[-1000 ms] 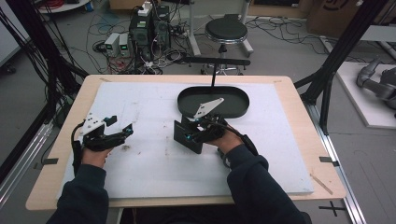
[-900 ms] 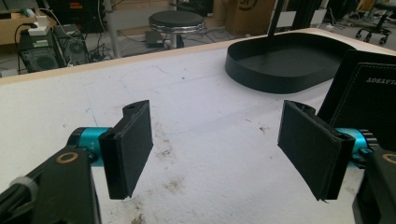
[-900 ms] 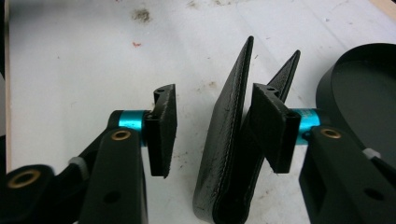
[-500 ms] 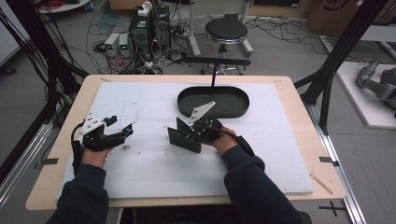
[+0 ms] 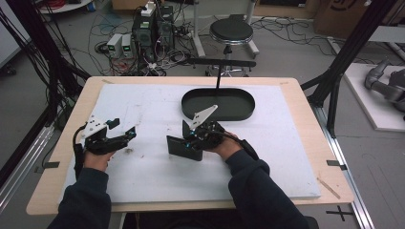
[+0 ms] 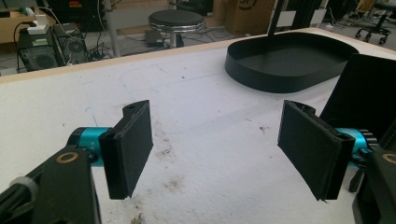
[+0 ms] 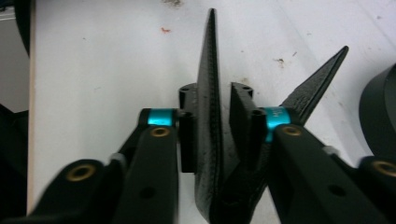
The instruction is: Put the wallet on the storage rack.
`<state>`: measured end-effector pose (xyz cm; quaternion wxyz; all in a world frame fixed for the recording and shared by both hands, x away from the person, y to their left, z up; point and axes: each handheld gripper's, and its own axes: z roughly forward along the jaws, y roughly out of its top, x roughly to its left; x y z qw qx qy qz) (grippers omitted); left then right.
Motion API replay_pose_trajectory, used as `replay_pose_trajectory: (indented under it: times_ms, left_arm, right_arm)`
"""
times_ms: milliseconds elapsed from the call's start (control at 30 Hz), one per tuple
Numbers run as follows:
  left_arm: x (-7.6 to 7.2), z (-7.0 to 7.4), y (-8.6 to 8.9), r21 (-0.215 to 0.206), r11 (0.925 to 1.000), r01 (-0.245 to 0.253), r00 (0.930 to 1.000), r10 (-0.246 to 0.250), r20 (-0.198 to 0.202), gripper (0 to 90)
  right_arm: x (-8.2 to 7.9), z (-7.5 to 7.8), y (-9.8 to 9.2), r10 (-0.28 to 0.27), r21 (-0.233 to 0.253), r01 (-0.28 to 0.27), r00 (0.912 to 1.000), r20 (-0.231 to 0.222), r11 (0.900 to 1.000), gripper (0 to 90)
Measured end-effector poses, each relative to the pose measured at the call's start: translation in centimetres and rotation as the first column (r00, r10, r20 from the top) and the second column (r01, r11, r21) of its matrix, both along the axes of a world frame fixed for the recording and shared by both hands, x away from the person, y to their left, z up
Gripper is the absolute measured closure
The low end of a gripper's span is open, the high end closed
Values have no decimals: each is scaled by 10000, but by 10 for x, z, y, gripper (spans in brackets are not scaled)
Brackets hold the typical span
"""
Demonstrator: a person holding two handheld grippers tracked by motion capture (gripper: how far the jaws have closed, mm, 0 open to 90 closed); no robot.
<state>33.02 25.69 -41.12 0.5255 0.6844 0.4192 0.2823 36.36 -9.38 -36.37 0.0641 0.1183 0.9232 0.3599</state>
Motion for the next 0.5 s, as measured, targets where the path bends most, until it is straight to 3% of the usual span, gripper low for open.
replay_pose_trajectory:
  times_ms: [33,233,300,333,367,400,500]
  left_arm:
    - [0,0,0,-12,10000,-7,10000,7,5,261]
    - [0,0,0,4,10000,9,10000,-9,-3,261]
    - [0,0,0,6,10000,-7,10000,7,-4,261]
    - [0,0,0,-19,10000,-21,10000,21,-4,261]
    - [0,0,0,1,10000,-7,10000,7,-11,261]
    - [0,0,0,-10,10000,-32,10000,32,-10,261]
    - [0,0,1,-20,10000,-34,10000,35,28,261]
  right_arm:
    - [0,1,0,-49,60,48,9999,109,10000,668]
    - [-1,4,-4,-147,310,138,9994,312,9994,624]
    - [-2,6,-5,-225,478,204,9988,441,9986,578]
    - [-4,9,-6,-366,601,325,9969,690,9977,503]
    - [-4,9,-6,-366,601,325,9969,690,9977,503]
    - [-5,10,-7,-496,627,446,9956,801,9970,429]
    - [-9,11,-11,-1365,920,1239,9798,1462,9880,308]
